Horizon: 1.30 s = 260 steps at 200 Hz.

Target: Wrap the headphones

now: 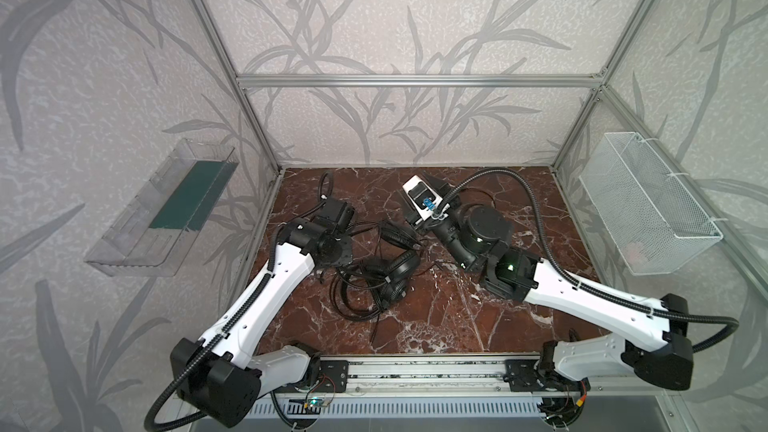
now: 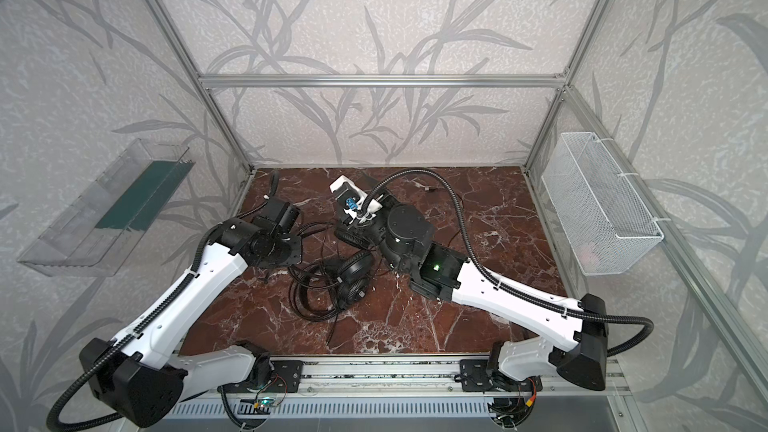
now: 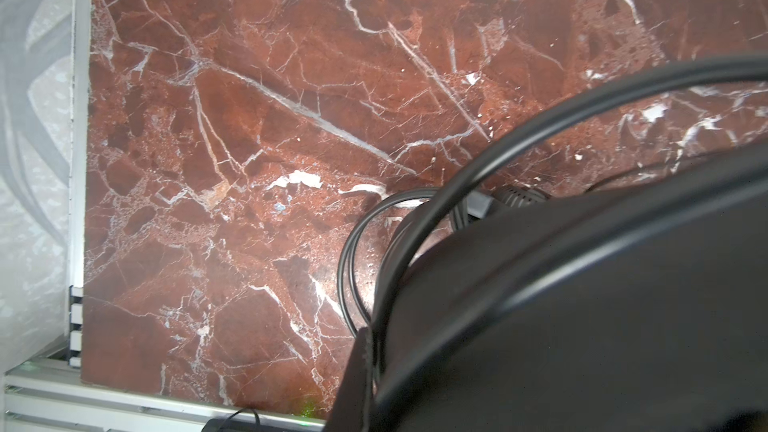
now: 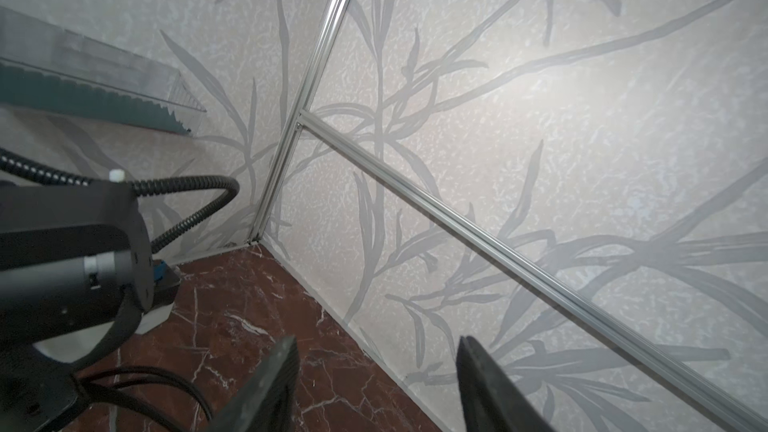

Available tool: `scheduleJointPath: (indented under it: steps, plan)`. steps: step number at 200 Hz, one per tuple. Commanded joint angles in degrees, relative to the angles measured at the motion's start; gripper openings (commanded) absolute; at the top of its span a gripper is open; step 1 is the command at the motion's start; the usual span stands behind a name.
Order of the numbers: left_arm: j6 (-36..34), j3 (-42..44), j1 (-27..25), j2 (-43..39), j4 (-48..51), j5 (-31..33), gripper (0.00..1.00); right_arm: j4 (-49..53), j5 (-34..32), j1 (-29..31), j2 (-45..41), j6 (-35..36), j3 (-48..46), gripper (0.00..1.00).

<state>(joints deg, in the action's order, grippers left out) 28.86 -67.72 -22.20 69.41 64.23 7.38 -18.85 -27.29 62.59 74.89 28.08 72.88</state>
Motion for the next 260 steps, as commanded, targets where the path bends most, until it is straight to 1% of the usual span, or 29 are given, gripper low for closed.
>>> scheduleJointPath:
  steps: [1, 13, 26, 39, 51, 57, 67, 85, 99, 111, 124, 133, 157, 167, 184, 191, 203, 218, 229, 243, 260]
  plan:
    - [0.34, 0.05, -0.22, -1.65, -1.82, -0.74, 0.00, -4.90, 0.97, 0.50, -2.32, 0.18, -1.44, 0.63]
    - [0.40, 0.05, -0.26, -1.59, -1.83, -1.02, 0.00, -6.06, 0.58, 0.52, -2.73, 0.84, -1.97, 0.63]
    - [0.39, -0.03, -0.26, -1.62, -1.83, -1.69, 0.00, -3.80, -0.27, 0.34, -2.65, 0.73, -1.19, 0.64]
    - [0.42, -0.34, -0.30, -1.94, -1.54, -2.86, 0.00, 0.54, -2.30, 0.26, -3.31, -2.60, -0.60, 0.64]
    - [0.47, -0.85, -0.24, -2.23, -0.77, -4.25, 0.00, 6.40, 1.12, -0.33, -5.49, -5.23, -1.94, 0.64]
    - [0.48, -1.15, -0.19, -2.40, -0.33, -4.94, 0.00, 7.87, 1.46, -0.44, -6.89, -6.19, -3.40, 0.65]
    - [0.48, -1.51, -0.22, -2.92, 0.32, -6.41, 0.00, 8.90, 0.84, -0.58, -9.70, -8.48, -6.75, 0.69]
    - [0.40, -2.09, -0.13, -3.74, 1.47, -9.30, 0.00, 13.02, 2.30, -1.84, -16.05, -13.23, -12.46, 0.70]
    - [0.40, -3.32, 0.03, -4.16, 3.05, -9.98, 0.00, 16.89, 0.31, -2.10, -21.56, -16.39, -16.16, 0.70]
    - [0.55, -4.74, 0.20, -4.90, 4.22, -10.17, 0.00, 17.80, -2.49, -2.13, -26.56, -16.91, -20.24, 0.70]
    - [0.84, -7.31, 0.42, -5.99, 5.15, -10.87, 0.00, 17.42, -4.83, -2.40, -31.81, -17.11, -24.21, 0.70]
    - [0.89, -9.37, 0.49, -6.45, 5.94, -10.94, 0.00, 17.91, -5.39, -2.85, -35.18, -18.50, -26.02, 0.71]
    - [0.78, -15.62, 0.51, -6.26, 9.16, -10.97, 0.00, 20.30, -4.93, -3.57, -39.64, -22.95, -30.20, 0.71]
    - [0.86, -18.16, 0.49, -6.15, 10.42, -10.98, 0.00, 19.47, -4.22, -3.58, -40.20, -24.52, -32.70, 0.71]
    - [0.84, -22.87, 0.49, -5.57, 12.81, -10.77, 0.00, 16.66, -1.20, -3.61, -40.17, -25.41, -37.19, 0.72]
    - [0.85, -24.93, 0.49, -5.23, 13.75, -10.54, 0.00, 15.06, 0.25, -3.61, -39.96, -25.68, -39.19, 0.74]
    - [0.85, -28.22, 0.49, -4.66, 15.52, -10.47, 0.00, 9.14, 2.25, -3.60, -38.57, -25.09, -43.52, 0.76]
    - [1.56, -31.59, -0.13, -4.32, 16.60, -9.82, 0.00, 1.89, 7.08, -3.58, -35.93, -24.26, -47.57, 0.76]
    - [2.28, -33.26, -0.56, -4.04, 16.73, -10.14, 0.00, 0.62, 10.30, -3.61, -33.63, -25.62, -47.83, 0.76]
    - [3.43, -35.28, -1.07, -3.52, 16.80, -10.75, 0.00, 3.31, 12.72, -3.56, -30.48, -28.67, -46.29, 0.76]
    - [4.72, -38.62, -1.79, -2.97, 16.72, -11.70, 0.00, 0.14, 16.81, -3.57, -26.04, -29.53, -46.38, 0.77]
